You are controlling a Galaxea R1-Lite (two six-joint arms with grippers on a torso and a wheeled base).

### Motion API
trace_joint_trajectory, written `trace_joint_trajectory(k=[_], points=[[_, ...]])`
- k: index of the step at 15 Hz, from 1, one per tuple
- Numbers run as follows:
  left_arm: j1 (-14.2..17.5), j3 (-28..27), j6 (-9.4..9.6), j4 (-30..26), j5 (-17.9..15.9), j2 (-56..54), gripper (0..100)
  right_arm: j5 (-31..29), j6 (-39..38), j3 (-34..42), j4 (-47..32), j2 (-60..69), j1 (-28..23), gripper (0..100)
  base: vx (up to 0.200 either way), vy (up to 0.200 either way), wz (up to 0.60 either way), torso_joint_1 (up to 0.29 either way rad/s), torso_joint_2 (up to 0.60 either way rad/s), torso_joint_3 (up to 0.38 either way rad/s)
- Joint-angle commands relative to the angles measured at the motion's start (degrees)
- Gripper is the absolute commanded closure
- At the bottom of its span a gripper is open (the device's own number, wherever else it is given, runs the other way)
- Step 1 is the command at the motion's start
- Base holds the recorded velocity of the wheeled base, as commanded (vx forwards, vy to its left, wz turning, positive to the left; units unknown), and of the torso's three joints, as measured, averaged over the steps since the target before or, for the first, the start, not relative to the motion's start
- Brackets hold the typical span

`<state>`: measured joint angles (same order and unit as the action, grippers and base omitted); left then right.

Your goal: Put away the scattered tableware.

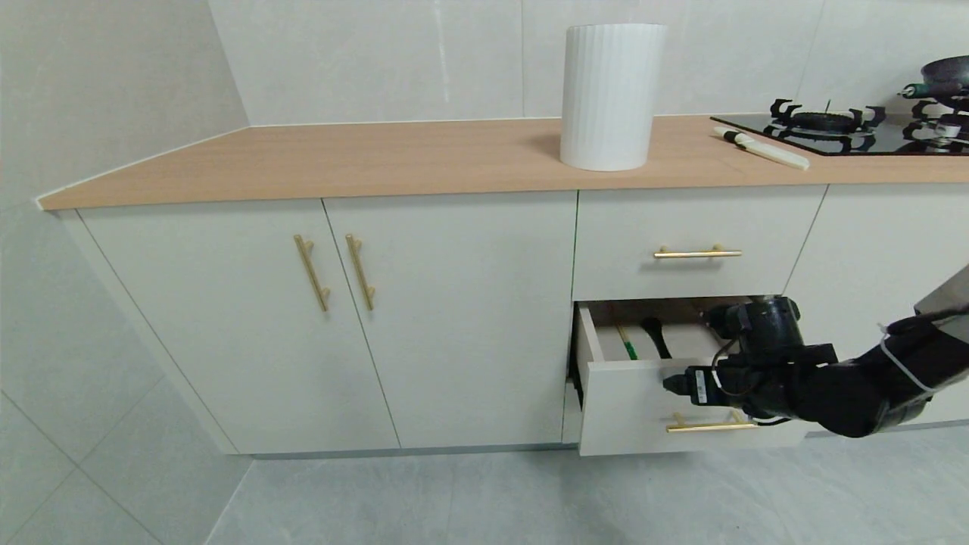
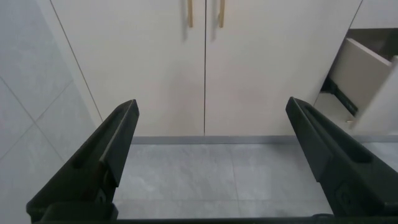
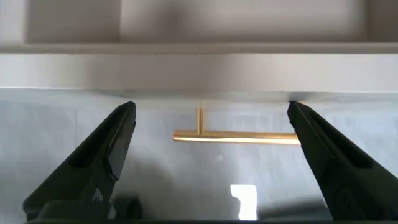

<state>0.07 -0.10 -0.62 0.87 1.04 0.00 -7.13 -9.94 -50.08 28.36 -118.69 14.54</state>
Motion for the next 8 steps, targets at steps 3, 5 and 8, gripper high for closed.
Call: trace_joint_trajectory(k=[3, 5, 8], points=[[0.0, 0.0, 0.01, 0.0, 0.0, 0.0, 0, 0.0, 2.0, -12.1, -0.4, -8.8, -2.0, 0, 0.0, 0.0, 0.0, 0.0, 0.0, 0.0], [0.0, 0.0, 0.01, 0.0, 0.0, 0.0, 0, 0.4, 2.0, -16.8, -0.1, -12.5, -3.3, 0, 0.0, 0.0, 0.0, 0.0, 0.0, 0.0], [0.0, 0.0, -0.08, 0.0, 0.0, 0.0, 0, 1.0, 1.8, -20.9, 2.2, -16.2, -5.1, 0, 0.0, 0.0, 0.0, 0.0, 0.0, 0.0]])
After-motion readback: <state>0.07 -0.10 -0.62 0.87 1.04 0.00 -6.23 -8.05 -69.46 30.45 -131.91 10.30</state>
